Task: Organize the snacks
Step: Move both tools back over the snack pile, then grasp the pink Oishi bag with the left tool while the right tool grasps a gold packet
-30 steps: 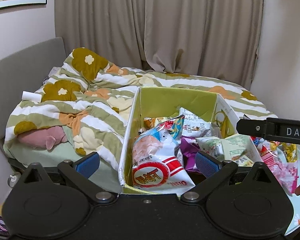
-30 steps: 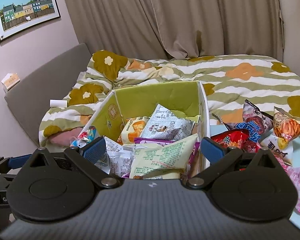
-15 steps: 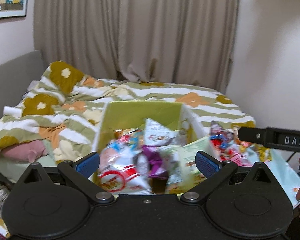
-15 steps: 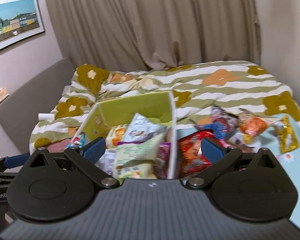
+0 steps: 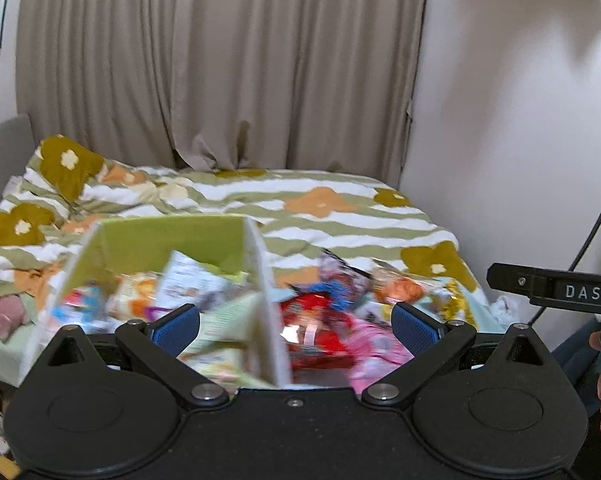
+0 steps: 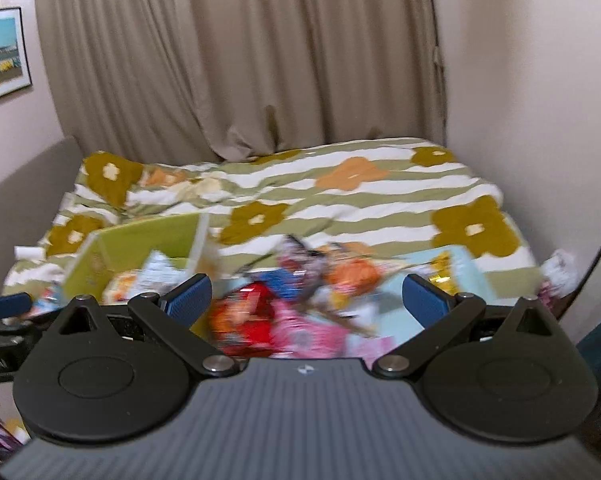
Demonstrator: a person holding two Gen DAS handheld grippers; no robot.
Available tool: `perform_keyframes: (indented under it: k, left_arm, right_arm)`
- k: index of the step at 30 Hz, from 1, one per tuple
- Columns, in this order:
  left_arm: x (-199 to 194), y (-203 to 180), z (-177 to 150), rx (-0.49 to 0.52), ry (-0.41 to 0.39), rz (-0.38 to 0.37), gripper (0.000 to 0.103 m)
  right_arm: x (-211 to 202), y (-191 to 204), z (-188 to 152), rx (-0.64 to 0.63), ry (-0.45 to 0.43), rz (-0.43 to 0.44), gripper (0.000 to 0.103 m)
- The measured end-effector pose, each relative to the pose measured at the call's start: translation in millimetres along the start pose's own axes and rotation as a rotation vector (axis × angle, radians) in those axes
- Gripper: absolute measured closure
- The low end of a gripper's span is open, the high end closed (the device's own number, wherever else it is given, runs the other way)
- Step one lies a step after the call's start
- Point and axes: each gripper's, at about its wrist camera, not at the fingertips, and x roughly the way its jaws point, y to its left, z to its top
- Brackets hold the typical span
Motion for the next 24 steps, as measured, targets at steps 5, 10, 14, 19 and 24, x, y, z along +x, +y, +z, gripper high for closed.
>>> perform_keyframes:
  k: [5,10,14,19,24]
  left_arm:
    - [27.9,-55.7,-2.8,0.014,0.035,0.0,0.0]
    - [59.7,-108.3,-8.3,0.022,0.069,0.008,0.0]
    - [85.1,-140.3,-15.1,0.012,0.1,0.031,0.0]
    - [115.5,-170.0,-29.2,0.012,0.156,0.058,0.0]
    - [150.4,-193.2,-46.5,0.052,0.219,0.077,0.004]
  right_arm:
    - [15.1,-58.1,8.2,-0.02,0.028,-0.006,0.0]
    - [37.3,-106.5,14.0,-0.05,0.062,0.008,0.0]
    - [62.6,-139.4,19.0,-0.066,0.097,0.041,0.0]
    - [95.3,-168.0,21.1,-0.1,0.149,0.068,0.0]
    - [130.2,-184.3,18.6,-0.122,0.198,0.096,0.0]
